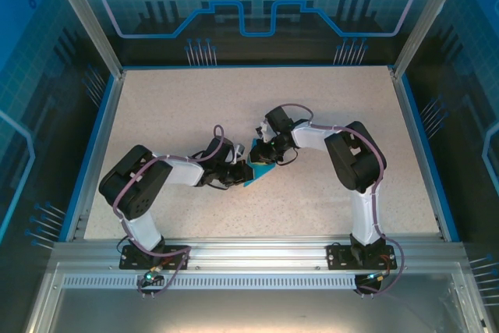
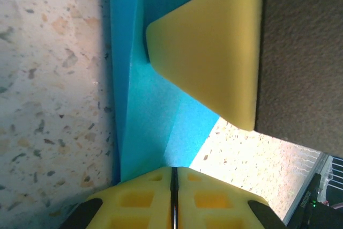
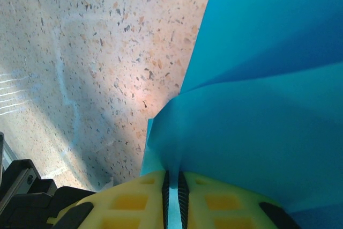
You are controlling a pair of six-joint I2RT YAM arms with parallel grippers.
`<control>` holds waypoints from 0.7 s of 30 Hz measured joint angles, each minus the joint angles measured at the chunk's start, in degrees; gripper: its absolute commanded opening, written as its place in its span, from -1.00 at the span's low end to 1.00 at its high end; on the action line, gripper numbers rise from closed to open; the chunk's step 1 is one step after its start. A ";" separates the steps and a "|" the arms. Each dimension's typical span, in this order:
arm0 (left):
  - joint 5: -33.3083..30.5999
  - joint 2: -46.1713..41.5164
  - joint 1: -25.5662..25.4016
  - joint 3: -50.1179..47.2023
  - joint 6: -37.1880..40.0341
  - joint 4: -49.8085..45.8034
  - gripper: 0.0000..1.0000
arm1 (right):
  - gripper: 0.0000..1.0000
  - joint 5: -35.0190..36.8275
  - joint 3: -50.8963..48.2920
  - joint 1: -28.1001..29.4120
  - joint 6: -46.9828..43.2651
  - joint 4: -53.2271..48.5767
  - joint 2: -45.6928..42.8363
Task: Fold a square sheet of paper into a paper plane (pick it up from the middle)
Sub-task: Fourth fold the wing at the center of the table.
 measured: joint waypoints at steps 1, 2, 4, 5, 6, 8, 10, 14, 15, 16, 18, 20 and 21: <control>0.00 0.00 0.02 0.00 0.00 0.02 -0.76 | -0.65 0.00 0.00 0.00 0.00 0.02 0.00; 0.02 0.00 0.04 0.00 -0.02 0.02 -0.76 | -0.65 0.00 0.00 0.00 0.00 0.02 0.00; 0.04 0.00 0.04 0.00 -0.02 0.02 -0.77 | -0.65 -0.02 0.00 0.00 0.00 0.04 0.00; 0.04 -0.02 0.04 0.00 -0.02 0.02 -0.77 | -0.65 -0.02 0.00 0.00 0.00 0.07 0.00; 0.04 -0.04 0.04 0.00 -0.04 0.00 -0.77 | -0.64 -0.02 0.00 0.00 0.00 0.04 0.00; 0.02 -0.07 0.04 0.00 -0.02 -0.07 -0.77 | -0.64 -0.04 0.00 0.00 0.00 0.07 0.00; -0.04 -0.11 0.04 0.00 0.00 -0.13 -0.79 | -0.64 -0.04 0.00 0.00 0.00 0.07 0.00; -0.15 -0.24 0.04 0.00 0.02 -0.33 -0.79 | -0.62 -0.09 0.00 0.00 0.02 0.11 0.00; -0.26 -0.28 0.04 0.00 0.02 -0.35 -0.79 | -0.61 -0.11 0.00 0.00 0.02 0.11 0.00; -0.31 -0.31 0.02 0.00 0.04 -0.37 -0.79 | -0.61 -0.15 0.00 0.00 0.02 0.11 0.00; -0.35 -0.33 0.00 0.00 0.07 -0.44 -0.80 | -0.60 -0.22 0.00 0.02 0.00 0.11 0.00; -0.48 -0.35 -0.02 0.00 0.07 -0.48 -0.81 | -0.58 -0.24 0.00 0.02 0.02 0.13 -0.02; -0.48 -0.35 -0.02 0.00 0.07 -0.48 -0.82 | -0.58 -0.26 0.00 0.02 0.02 0.13 -0.04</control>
